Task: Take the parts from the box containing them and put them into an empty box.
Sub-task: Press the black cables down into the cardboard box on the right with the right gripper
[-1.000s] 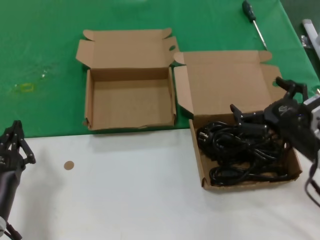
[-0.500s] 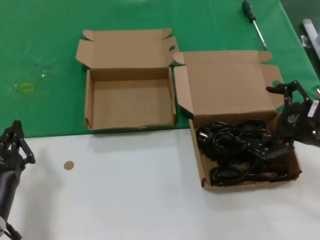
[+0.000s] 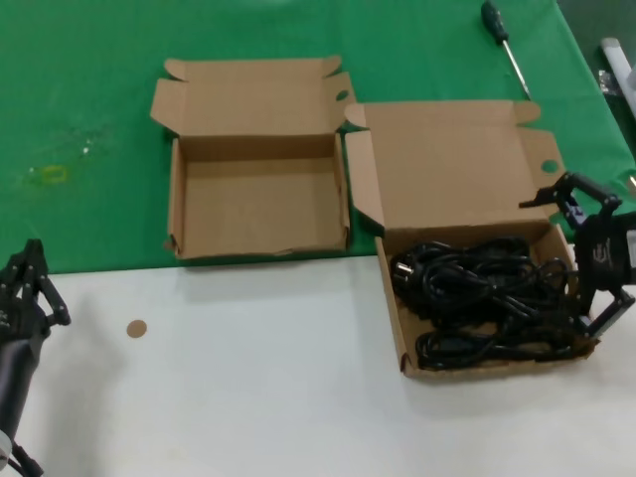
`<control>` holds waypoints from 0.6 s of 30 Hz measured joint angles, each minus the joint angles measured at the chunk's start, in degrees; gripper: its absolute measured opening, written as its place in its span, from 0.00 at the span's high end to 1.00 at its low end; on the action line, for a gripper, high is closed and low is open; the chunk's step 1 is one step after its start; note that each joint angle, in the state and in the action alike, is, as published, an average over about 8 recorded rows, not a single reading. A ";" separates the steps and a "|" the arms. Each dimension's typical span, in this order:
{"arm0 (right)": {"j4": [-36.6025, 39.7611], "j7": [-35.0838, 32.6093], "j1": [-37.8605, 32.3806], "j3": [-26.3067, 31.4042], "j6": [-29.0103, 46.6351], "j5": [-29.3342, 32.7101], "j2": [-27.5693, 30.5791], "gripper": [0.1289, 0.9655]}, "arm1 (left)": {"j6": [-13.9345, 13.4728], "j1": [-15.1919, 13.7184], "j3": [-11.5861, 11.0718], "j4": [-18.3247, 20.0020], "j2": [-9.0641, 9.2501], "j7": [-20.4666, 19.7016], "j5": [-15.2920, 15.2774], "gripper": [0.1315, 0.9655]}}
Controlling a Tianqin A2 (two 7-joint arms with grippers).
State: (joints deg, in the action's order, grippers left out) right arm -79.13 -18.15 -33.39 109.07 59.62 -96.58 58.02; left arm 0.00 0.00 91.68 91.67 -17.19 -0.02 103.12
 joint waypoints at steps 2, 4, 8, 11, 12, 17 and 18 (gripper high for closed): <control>0.56 -1.34 -1.57 0.83 1.73 1.23 -0.38 0.00 | 0.00 0.00 0.00 0.00 0.00 0.00 0.00 0.98; 0.95 -2.18 -2.64 1.53 2.78 2.36 -0.92 0.00 | 0.00 0.00 0.00 0.00 0.00 0.00 0.00 0.98; 1.71 -3.28 -3.52 2.50 3.36 4.16 -2.27 0.00 | 0.00 0.00 0.00 0.00 0.00 0.00 0.00 0.98; 2.52 -4.00 -3.61 2.95 3.09 5.15 -3.43 0.01 | 0.00 0.00 0.00 0.00 0.00 0.00 0.00 0.98; 2.85 -4.25 -3.62 3.06 2.93 5.43 -3.83 0.02 | 0.00 0.00 0.00 0.00 0.00 0.00 0.00 0.98; 4.76 -5.64 -4.12 3.46 2.13 6.62 -5.77 0.04 | 0.00 0.00 0.00 0.00 0.00 0.00 0.00 0.98; 5.17 -5.94 -4.33 3.53 2.00 6.84 -6.12 0.06 | 0.00 0.00 0.00 0.00 0.00 0.00 0.00 0.98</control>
State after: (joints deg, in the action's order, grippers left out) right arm -73.96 -24.09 -37.72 112.60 61.62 -89.74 51.90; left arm 0.00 0.00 91.68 91.67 -17.19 -0.02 103.11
